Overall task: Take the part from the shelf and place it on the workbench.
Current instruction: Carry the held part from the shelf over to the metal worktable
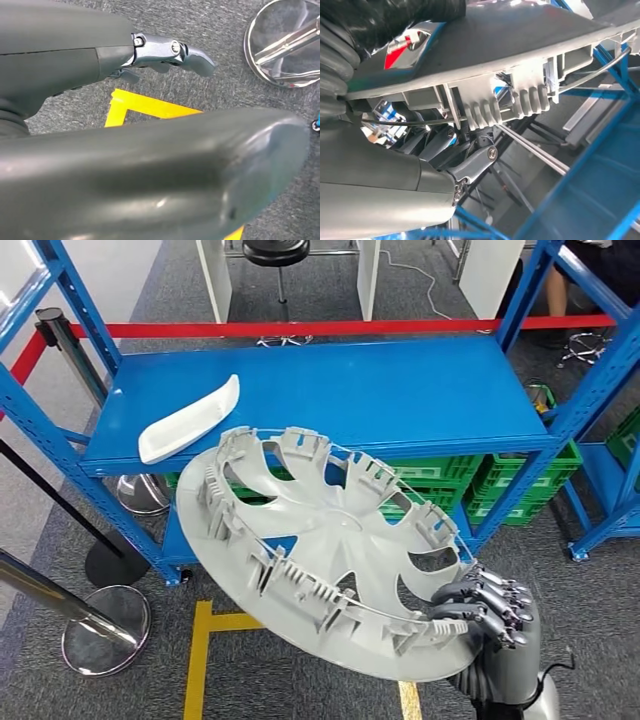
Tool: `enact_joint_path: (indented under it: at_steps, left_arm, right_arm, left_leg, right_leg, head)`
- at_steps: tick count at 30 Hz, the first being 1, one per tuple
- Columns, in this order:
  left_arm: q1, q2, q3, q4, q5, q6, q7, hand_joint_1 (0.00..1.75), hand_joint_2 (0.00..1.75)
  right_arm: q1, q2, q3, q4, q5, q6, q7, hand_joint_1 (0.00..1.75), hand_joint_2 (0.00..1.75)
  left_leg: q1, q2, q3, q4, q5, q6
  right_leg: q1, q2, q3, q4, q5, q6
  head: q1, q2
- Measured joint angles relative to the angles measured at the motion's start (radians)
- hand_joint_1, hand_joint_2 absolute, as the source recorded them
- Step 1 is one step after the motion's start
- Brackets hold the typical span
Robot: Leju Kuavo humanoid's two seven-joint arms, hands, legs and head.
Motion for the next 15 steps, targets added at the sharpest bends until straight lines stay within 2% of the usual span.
enact_joint_path:
  at_steps: [1,2,3,4,6,7,8,9,10,11,12,13,14,15]
  left_arm:
    - [0.001,0.003,0.0,0.0,-0.001,-0.001,0.0,0.0,0.0]
    - [0.002,0.005,-0.001,0.0,-0.002,-0.001,-0.001,0.0,0.0]
    - [0.003,0.007,-0.001,0.001,-0.003,-0.002,-0.001,0.0,0.0]
    - [0.004,0.009,-0.001,0.002,-0.004,-0.002,-0.001,0.0,0.0]
    - [0.003,0.008,-0.002,0.002,-0.005,-0.002,-0.001,0.0,0.0]
    - [0.002,0.008,-0.002,0.003,-0.005,-0.002,-0.001,0.0,0.0]
    - [0.001,0.008,-0.003,0.003,-0.005,-0.001,0.0,0.0,0.0]
    - [0.001,0.008,-0.003,0.003,-0.006,0.002,0.002,0.0,0.0]
    - [0.001,0.008,-0.004,0.004,-0.007,0.006,0.004,0.0,0.0]
    - [0.001,0.008,-0.004,0.004,-0.01,0.01,0.008,0.0,0.0]
    - [0.0,0.007,-0.005,0.004,-0.012,0.015,0.012,0.0,0.0]
    - [0.0,0.006,-0.005,0.004,-0.015,0.018,0.015,0.0,0.0]
    - [0.001,0.004,-0.006,0.005,-0.016,0.021,0.017,0.0,0.0]
    - [0.002,0.003,-0.006,0.006,-0.017,0.023,0.018,0.0,0.0]
  right_arm:
    - [0.004,0.0,-0.001,-0.001,0.0,0.0,-0.002,1.75,1.75]
    - [0.007,0.001,-0.002,-0.001,0.001,0.0,-0.003,1.75,1.75]
    - [0.009,0.001,-0.003,-0.002,0.002,0.0,-0.004,1.75,1.75]
    - [0.011,0.002,-0.004,-0.002,0.004,0.0,-0.005,1.75,1.75]
    - [0.015,0.002,-0.005,-0.002,0.006,0.0,-0.005,1.75,1.75]
    - [0.017,0.002,-0.006,-0.002,0.006,0.0,-0.005,1.75,1.75]
    - [0.019,0.002,-0.006,-0.002,0.006,0.0,-0.004,1.75,1.75]
    - [0.021,0.002,-0.007,-0.003,0.007,0.0,-0.003,1.75,1.75]
    - [0.024,0.002,-0.008,-0.004,0.007,0.0,-0.002,1.75,1.75]
    - [0.028,0.002,-0.009,-0.005,0.007,0.0,-0.001,1.75,1.75]
    - [0.033,0.002,-0.012,-0.007,0.006,0.0,-0.001,1.75,1.75]
    - [0.038,0.002,-0.015,-0.01,0.006,0.0,-0.001,1.75,1.75]
    - [0.042,0.002,-0.017,-0.013,0.005,0.0,-0.002,1.75,1.75]
    - [0.046,0.002,-0.02,-0.015,0.004,0.0,-0.004,1.75,1.75]
  left_leg:
    - [0.001,-0.001,-0.004,0.0,0.007,-0.005]
    - [0.003,-0.003,-0.01,0.005,-0.002,-0.012]
    - [0.004,-0.004,-0.018,0.025,-0.031,-0.019]
    - [0.006,-0.006,-0.029,0.064,-0.077,-0.026]
    - [0.011,-0.006,-0.049,0.184,-0.182,-0.037]
    - [0.013,-0.006,-0.053,0.24,-0.207,-0.041]
    - [0.015,-0.006,-0.046,0.272,-0.207,-0.043]
    - [0.017,-0.006,-0.024,0.27,-0.189,-0.044]
    - [0.019,-0.006,0.014,0.229,-0.161,-0.044]
    - [0.02,-0.007,0.063,0.163,-0.141,-0.042]
    - [0.02,-0.008,0.111,0.089,-0.135,-0.039]
    - [0.019,-0.009,0.146,0.03,-0.137,-0.034]
    - [0.017,-0.01,0.163,-0.005,-0.144,-0.029]
    - [0.014,-0.011,0.165,-0.018,-0.147,-0.022]
  right_leg:
    - [-0.001,-0.001,-0.009,-0.002,0.005,-0.006]
    - [-0.002,-0.002,-0.021,-0.002,0.014,-0.013]
    - [-0.004,-0.004,-0.032,-0.002,0.025,-0.021]
    - [-0.007,-0.006,-0.043,-0.003,0.037,-0.027]
    - [-0.006,-0.007,-0.064,-0.001,0.059,-0.034]
    - [-0.006,-0.008,-0.076,0.002,0.069,-0.033]
    - [-0.005,-0.008,-0.09,0.007,0.079,-0.032]
    - [-0.005,-0.008,-0.106,0.014,0.087,-0.03]
    - [-0.006,-0.008,-0.122,0.021,0.094,-0.028]
    - [-0.006,-0.008,-0.136,0.03,0.099,-0.024]
    - [-0.005,-0.008,-0.148,0.037,0.104,-0.02]
    - [-0.004,-0.008,-0.158,0.042,0.11,-0.014]
    - [-0.003,-0.009,-0.165,0.045,0.117,-0.009]
    - [-0.003,-0.009,-0.171,0.045,0.126,-0.002]
  head:
    - [0.001,0.0]
    - [0.0,0.0]
    - [-0.002,0.0]
    - [-0.005,0.0]
    - [-0.011,0.0]
    - [-0.011,0.0]
    - [-0.011,0.0]
    - [-0.011,0.0]
    - [-0.011,0.0]
    - [-0.011,0.0]
    - [-0.011,0.0]
    - [-0.011,0.0]
    - [-0.011,0.0]
    - [-0.01,0.0]
